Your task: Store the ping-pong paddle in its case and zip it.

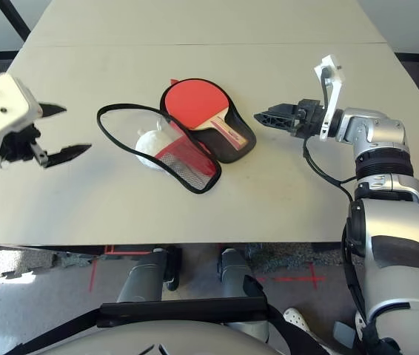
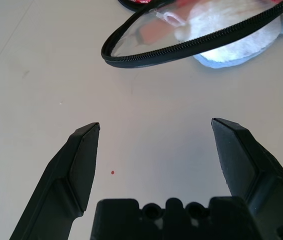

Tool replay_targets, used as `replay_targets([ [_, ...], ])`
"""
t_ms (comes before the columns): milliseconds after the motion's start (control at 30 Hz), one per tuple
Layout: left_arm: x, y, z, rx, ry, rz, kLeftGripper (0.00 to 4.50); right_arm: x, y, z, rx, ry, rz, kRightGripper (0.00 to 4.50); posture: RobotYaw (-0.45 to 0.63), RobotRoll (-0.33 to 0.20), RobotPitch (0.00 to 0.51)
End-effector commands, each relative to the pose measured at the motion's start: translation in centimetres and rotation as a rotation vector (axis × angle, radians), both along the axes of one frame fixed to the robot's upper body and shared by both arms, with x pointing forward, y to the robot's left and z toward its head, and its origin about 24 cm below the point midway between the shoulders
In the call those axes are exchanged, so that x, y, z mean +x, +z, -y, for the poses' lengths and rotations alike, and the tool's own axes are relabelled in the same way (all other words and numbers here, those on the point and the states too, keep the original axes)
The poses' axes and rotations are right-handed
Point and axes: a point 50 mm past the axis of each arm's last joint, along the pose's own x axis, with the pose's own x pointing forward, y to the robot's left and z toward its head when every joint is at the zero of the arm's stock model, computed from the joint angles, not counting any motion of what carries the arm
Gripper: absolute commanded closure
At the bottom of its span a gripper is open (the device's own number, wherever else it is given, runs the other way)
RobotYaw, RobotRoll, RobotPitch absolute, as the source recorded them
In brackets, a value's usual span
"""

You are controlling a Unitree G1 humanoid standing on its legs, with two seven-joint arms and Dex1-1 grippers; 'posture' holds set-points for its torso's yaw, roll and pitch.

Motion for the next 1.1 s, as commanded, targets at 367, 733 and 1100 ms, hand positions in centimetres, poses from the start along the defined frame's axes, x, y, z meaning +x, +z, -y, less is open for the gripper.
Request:
replay_targets([
  [367,1.3,-4.2,4.1,-0.062,-0.111,-0.036,0.0,-0.2,0.1,0.0,-0.037,0.028,-0.011,0.03,0.21,0.0,0.22],
  [733,5.4,-1.7,13.0,-0.24,-0.366,0.096,0.0,-0.4,0.1,0.5,-0.03,0.001,-0.007,0.03,0.18,0.0,0.216],
  [1100,10.0,-1.8,20.5,-0.305,-0.435,0.183,0.0,-0.7,1.8,2.6,-0.019,-0.066,0.037,0.03,0.13,0.0,0.206],
])
